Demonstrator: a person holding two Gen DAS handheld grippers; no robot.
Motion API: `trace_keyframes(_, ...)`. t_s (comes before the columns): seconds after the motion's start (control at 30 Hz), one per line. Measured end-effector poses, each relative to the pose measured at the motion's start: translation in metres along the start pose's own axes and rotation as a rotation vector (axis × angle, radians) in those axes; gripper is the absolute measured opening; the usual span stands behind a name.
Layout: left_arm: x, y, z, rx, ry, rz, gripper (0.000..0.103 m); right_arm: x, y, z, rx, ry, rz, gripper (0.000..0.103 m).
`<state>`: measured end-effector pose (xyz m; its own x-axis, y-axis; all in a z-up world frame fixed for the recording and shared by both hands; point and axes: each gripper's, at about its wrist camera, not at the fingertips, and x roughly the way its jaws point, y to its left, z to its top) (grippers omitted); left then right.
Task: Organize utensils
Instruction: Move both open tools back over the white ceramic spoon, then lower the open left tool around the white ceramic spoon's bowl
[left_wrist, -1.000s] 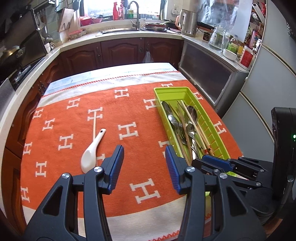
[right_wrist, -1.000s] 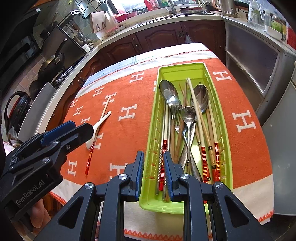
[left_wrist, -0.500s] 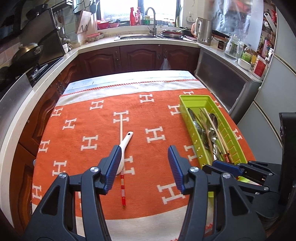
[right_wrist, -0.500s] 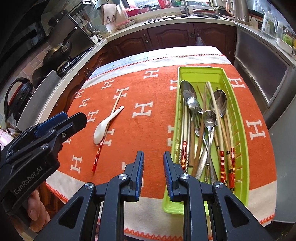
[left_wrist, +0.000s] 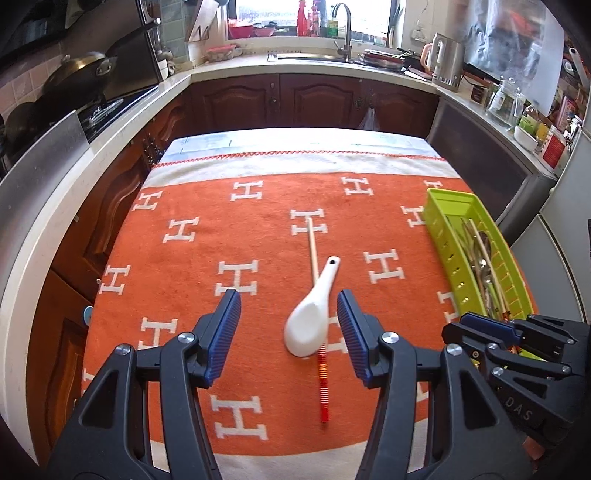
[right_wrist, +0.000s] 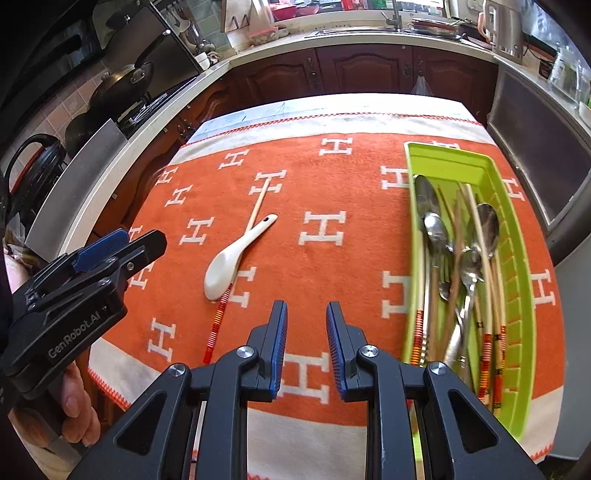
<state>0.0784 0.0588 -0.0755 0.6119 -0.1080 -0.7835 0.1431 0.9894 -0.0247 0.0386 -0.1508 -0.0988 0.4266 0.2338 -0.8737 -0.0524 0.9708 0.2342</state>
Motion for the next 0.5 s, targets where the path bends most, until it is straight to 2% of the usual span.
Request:
trace_keyframes(0.17,0.034,0.026,0.004,-0.029,0.086,-0.062,0.051,0.018,0.019,0.009,-0.035,0.021,0.008,0.022)
trace_keyframes(0.33,0.066,0.046,0.006,-0.088,0.176,-0.202,0.051,0.04,0.029,0.016,-0.043,0.047,0.015,0.022)
trace_keyframes(0.5,0.088,0.049,0.01,-0.128,0.226,-0.316,0.051,0.06,0.03,0.02,-0.043,0.079,0.007,0.022)
